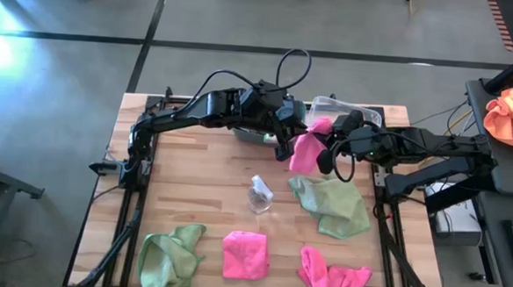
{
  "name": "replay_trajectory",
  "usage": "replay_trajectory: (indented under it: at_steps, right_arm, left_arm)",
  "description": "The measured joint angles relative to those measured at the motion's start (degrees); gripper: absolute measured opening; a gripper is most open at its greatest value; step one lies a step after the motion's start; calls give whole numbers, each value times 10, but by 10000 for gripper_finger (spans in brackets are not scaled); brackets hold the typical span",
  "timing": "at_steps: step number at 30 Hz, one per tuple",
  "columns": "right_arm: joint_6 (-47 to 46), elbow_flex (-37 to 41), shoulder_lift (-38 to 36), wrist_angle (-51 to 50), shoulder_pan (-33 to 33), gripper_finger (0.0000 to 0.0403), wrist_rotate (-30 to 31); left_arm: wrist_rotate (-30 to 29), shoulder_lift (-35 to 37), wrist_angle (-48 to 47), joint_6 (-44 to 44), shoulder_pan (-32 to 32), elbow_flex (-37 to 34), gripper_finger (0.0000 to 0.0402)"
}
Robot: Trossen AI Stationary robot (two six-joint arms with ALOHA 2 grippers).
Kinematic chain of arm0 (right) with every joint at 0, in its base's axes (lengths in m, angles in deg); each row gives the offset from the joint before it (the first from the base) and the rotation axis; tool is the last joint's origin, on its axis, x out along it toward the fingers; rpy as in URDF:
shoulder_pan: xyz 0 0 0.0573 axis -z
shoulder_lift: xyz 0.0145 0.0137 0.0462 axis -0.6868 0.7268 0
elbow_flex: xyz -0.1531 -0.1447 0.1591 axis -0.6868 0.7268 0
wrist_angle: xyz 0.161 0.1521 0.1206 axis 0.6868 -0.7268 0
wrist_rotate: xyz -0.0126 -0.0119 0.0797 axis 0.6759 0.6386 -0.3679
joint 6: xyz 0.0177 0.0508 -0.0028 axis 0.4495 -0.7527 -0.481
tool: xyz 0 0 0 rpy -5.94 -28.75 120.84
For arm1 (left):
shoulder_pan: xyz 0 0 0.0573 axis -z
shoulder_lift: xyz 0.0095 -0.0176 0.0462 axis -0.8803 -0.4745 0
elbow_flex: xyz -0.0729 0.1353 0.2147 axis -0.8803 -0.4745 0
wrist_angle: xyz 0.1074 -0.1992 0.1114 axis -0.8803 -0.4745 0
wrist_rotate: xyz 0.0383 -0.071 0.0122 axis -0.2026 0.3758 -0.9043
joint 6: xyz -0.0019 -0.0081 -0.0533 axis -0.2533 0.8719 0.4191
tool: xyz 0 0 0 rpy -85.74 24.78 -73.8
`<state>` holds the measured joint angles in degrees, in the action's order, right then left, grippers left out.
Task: Sort microfiber towel by color & place in baskets
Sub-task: Put the left pink microfiber cloth into the transparent bin
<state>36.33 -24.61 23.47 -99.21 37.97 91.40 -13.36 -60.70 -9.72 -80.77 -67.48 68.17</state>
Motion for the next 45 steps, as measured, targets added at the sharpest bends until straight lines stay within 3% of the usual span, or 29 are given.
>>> replay_trajectory:
  at_steps: [8, 19, 26, 31, 37, 41, 45]
  right_arm:
    - [0, 0, -12, -32, 9, 9, 31]
    - [0, 0, -73, -104, 36, 9, 181]
    - [3, 0, -104, -120, 61, 9, 219]
    - [15, 0, -111, -120, 78, 9, 308]
    - [38, -9, -117, -101, 83, 9, 307]
    - [90, -11, -117, -35, 85, 9, 339]
    - [108, -11, -118, -12, 85, 9, 332]
  left_arm:
    - [-1, 5, -83, 8, 0, 0, 84]
    - [-1, 16, -130, 20, 3, 0, 86]
    - [-2, 36, -169, 36, 8, 0, 86]
    - [-41, 54, -171, 37, 17, 0, 86]
    - [-75, 74, -175, 37, 25, 0, 86]
    - [-77, 81, -175, 37, 29, 0, 86]
    - [-78, 82, -175, 37, 33, 0, 86]
